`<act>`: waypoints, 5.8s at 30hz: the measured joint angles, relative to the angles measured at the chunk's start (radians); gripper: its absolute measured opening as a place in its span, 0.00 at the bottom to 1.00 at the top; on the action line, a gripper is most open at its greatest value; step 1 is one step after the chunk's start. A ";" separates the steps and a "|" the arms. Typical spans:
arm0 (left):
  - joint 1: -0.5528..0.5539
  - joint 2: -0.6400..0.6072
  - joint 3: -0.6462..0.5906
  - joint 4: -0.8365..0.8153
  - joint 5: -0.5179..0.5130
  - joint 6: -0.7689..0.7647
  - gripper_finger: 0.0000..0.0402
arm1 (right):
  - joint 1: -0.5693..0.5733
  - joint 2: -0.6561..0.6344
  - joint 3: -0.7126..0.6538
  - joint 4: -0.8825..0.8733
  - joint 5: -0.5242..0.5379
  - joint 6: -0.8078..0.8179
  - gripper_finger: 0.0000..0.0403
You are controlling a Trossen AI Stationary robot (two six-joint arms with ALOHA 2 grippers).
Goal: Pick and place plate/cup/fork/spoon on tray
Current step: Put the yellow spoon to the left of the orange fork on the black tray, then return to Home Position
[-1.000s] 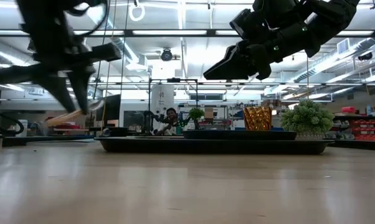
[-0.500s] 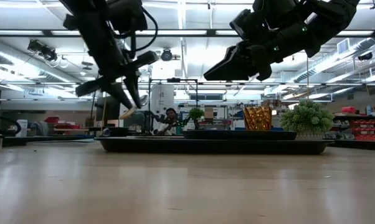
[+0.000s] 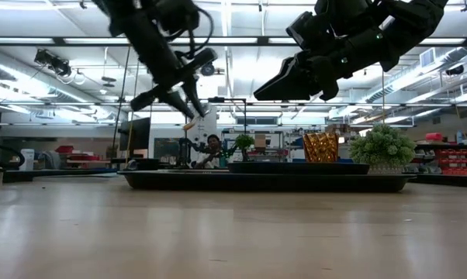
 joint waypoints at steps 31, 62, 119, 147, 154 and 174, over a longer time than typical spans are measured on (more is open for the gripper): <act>0.130 0.318 0.138 -0.300 0.127 0.109 0.17 | 0.027 0.000 0.000 0.001 -0.016 0.006 0.33; 0.091 0.134 0.138 -0.195 0.158 1.074 0.35 | -0.172 -0.194 0.000 -0.182 -0.223 0.120 0.33; -0.106 -0.644 -0.448 0.218 0.343 1.151 0.26 | -0.559 -1.040 -0.640 0.075 -0.430 0.768 0.33; -0.103 -1.020 -0.834 0.658 0.340 0.928 0.26 | -0.563 -1.036 -0.640 0.076 -0.409 0.759 0.33; -0.103 -1.000 -0.835 0.524 0.338 1.074 0.26 | -0.563 -1.036 -0.640 0.076 -0.409 0.759 0.33; -0.129 -1.313 -0.835 0.144 0.371 0.998 0.26 | -0.562 -1.036 -0.640 0.075 -0.409 0.759 0.33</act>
